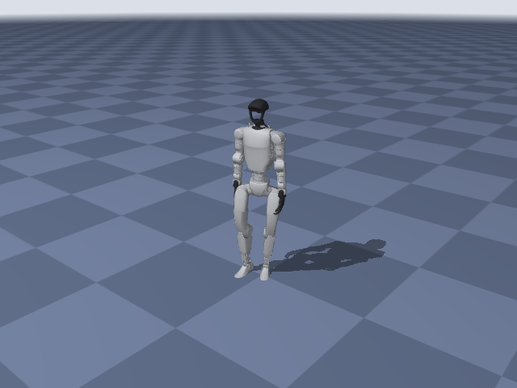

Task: In place motions

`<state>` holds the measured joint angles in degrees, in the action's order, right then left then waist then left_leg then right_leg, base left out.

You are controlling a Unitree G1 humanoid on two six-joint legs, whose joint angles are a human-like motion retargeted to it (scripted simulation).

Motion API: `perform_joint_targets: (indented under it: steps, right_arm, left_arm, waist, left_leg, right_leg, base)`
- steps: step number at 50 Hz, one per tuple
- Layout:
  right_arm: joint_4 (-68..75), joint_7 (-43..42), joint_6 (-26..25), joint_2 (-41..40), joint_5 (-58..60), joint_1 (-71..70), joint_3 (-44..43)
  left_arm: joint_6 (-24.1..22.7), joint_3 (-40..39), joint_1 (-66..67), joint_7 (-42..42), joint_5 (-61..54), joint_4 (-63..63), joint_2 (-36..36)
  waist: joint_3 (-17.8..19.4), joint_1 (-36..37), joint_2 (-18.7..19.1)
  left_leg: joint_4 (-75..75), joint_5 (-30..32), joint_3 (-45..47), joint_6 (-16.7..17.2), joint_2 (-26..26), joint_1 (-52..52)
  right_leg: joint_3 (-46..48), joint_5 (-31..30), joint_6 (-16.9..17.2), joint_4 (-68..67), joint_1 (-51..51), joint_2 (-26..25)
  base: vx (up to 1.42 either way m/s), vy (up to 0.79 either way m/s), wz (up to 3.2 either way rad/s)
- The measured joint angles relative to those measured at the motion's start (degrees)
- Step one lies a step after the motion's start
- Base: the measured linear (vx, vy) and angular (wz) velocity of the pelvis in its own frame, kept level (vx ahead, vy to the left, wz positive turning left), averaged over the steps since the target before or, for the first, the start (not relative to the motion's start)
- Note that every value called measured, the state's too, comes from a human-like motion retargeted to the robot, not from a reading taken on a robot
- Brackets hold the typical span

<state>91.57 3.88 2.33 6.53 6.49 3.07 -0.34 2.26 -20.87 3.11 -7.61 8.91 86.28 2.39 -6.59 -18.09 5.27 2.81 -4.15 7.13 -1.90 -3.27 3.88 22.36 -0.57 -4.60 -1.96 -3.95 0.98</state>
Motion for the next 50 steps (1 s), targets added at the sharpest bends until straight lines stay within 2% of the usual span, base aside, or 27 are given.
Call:
perform_joint_targets:
  steps: [5,15,21,25,28,30,32,35,37,38,40,43,46,48,50]
  right_arm:
    - [1.09,-2.32,0.77,-0.08,-1.05,-0.93,0.10]
    - [-2.91,0.37,1.43,-0.43,-2.81,-2.45,0.35]
    - [-2.09,-0.34,2.54,-0.68,-4.56,-3.20,1.23]
    - [-0.48,-0.94,3.04,-0.83,-4.86,-2.35,0.99]
    - [0.73,-0.74,2.87,-0.57,-4.46,-1.36,0.15]
    - [1.32,-0.59,2.74,-0.22,-4.20,-0.78,-0.34]
    - [1.85,-0.20,2.57,0.33,-4.12,-0.44,-0.53]
    - [2.55,1.14,1.78,1.41,-3.74,-0.32,-0.42]
    - [2.84,2.30,1.16,2.53,-2.61,0.01,-0.82]
    - [2.85,2.70,0.87,3.21,-1.83,0.27,-1.27]
    - [2.61,2.78,0.39,4.60,-0.07,0.67,-1.82]
    - [2.35,1.71,-0.14,6.52,2.05,1.30,-1.60]
    - [2.87,0.67,-1.89,7.73,2.32,1.76,-2.06]
    - [3.34,0.23,-3.70,8.16,1.23,2.13,-2.91]
    - [3.73,0.19,-5.02,8.49,-0.08,2.32,-3.75]
  left_arm:
    - [-0.35,-0.34,0.15,-1.32,-0.68,0.06,-0.22]
    - [0.01,-0.50,1.29,-0.58,0.60,0.41,0.54]
    - [0.09,-0.56,0.01,-1.18,0.63,-2.32,0.87]
    - [-0.15,-0.12,-1.18,-1.70,0.83,-4.01,1.30]
    - [-0.60,0.71,-2.07,-1.20,0.68,-4.20,1.44]
    - [-0.72,1.34,-2.84,-1.21,0.62,-4.16,1.54]
    - [-0.74,2.06,-3.80,-1.59,0.70,-4.19,1.85]
    - [-0.74,2.92,-5.21,-2.09,1.16,-4.57,2.70]
    - [-0.83,3.70,-5.42,-2.01,1.37,-4.74,2.97]
    - [-0.93,3.98,-5.40,-1.66,1.47,-4.59,2.82]
    - [-1.27,3.63,-5.40,-0.53,1.04,-3.79,2.41]
    - [-1.46,1.92,-4.52,-0.92,-1.03,-2.06,2.69]
    - [0.09,-0.19,-3.33,-2.86,-0.76,-0.31,3.84]
    - [0.85,-1.72,-2.55,-2.79,0.25,0.81,4.62]
    - [0.74,-2.84,-1.89,-1.46,0.28,1.67,5.25]
  waist:
    - [-0.41,-0.26,0.41]
    - [-1.89,0.08,0.99]
    - [-0.70,0.04,1.75]
    - [0.04,-1.16,0.69]
    - [-0.39,-2.14,0.06]
    - [-0.37,-2.59,0.00]
    - [0.83,-2.11,-0.38]
    - [2.83,1.83,-3.04]
    - [3.62,6.30,-4.03]
    - [4.04,7.85,-3.95]
    - [4.65,10.17,-4.28]
    - [4.50,9.72,-4.95]
    - [2.77,7.30,-5.37]
    - [1.58,6.74,-6.20]
    - [0.79,7.66,-7.52]
  left_leg:
    - [0.40,-1.08,0.99,-0.66,0.04,-0.20]
    - [1.70,-2.20,1.33,-0.32,0.43,2.12]
    - [3.55,-0.64,-4.87,0.77,1.61,5.56]
    - [4.53,1.46,-13.76,1.41,-0.07,7.15]
    - [5.18,3.32,-21.01,1.96,-2.21,9.09]
    - [5.33,4.60,-25.19,2.28,-3.41,10.23]
    - [5.18,6.41,-28.51,2.62,-4.53,10.46]
    - [4.46,8.70,-29.89,3.54,-6.99,10.32]
    - [3.68,9.70,-29.88,3.87,-7.89,10.50]
    - [3.39,10.12,-30.50,4.01,-8.09,10.66]
    - [2.89,10.74,-31.16,2.03,-9.15,11.36]
    - [2.23,7.65,-18.43,-3.53,-7.21,12.98]
    - [1.33,3.79,-8.09,-6.79,-6.15,14.37]
    - [1.08,0.60,2.87,-7.50,-4.44,14.36]
    - [1.11,-2.37,17.82,-6.62,-1.97,12.79]
  right_leg:
    - [-0.95,0.00,0.46,-0.36,-0.30,-0.05]
    - [-1.81,1.05,1.36,-2.30,-2.44,0.31]
    - [-0.53,3.56,2.07,-8.76,-4.31,0.17]
    - [-14.48,2.46,2.58,-11.79,-6.32,-2.30]
    - [-28.13,2.54,6.40,-12.92,-7.62,-4.79]
    - [-30.62,3.45,8.84,-13.16,-7.49,-5.11]
    - [-24.67,4.80,8.41,-12.30,-6.02,-3.79]
    - [-13.47,5.73,4.40,-8.63,-1.98,-1.92]
    - [-12.26,6.08,5.06,-7.90,-0.37,-1.91]
    - [-8.79,6.15,5.49,-7.83,0.12,-0.99]
    - [-3.23,6.48,5.82,-7.22,1.35,0.23]
    - [6.64,7.58,5.99,-5.57,3.74,1.44]
    - [18.22,8.49,7.25,-4.02,5.39,2.99]
    - [25.52,8.80,8.16,-3.16,6.25,4.27]
    - [31.68,8.91,8.95,-2.03,7.06,5.31]
  base:
    - [0.07,-0.12,-0.18]
    - [0.02,-0.15,-0.09]
    - [-0.04,-0.25,0.79]
    - [0.05,-0.30,2.06]
    - [0.06,-0.32,2.67]
    - [0.00,-0.30,2.87]
    - [-0.05,-0.25,2.76]
    - [-0.03,-0.25,2.13]
    - [0.18,-0.31,1.92]
    - [0.23,-0.23,2.41]
    - [0.23,-0.19,2.74]
    - [0.34,-0.20,3.14]
    - [0.41,-0.17,3.52]
    - [0.39,-0.14,3.32]
    - [0.36,-0.13,2.85]
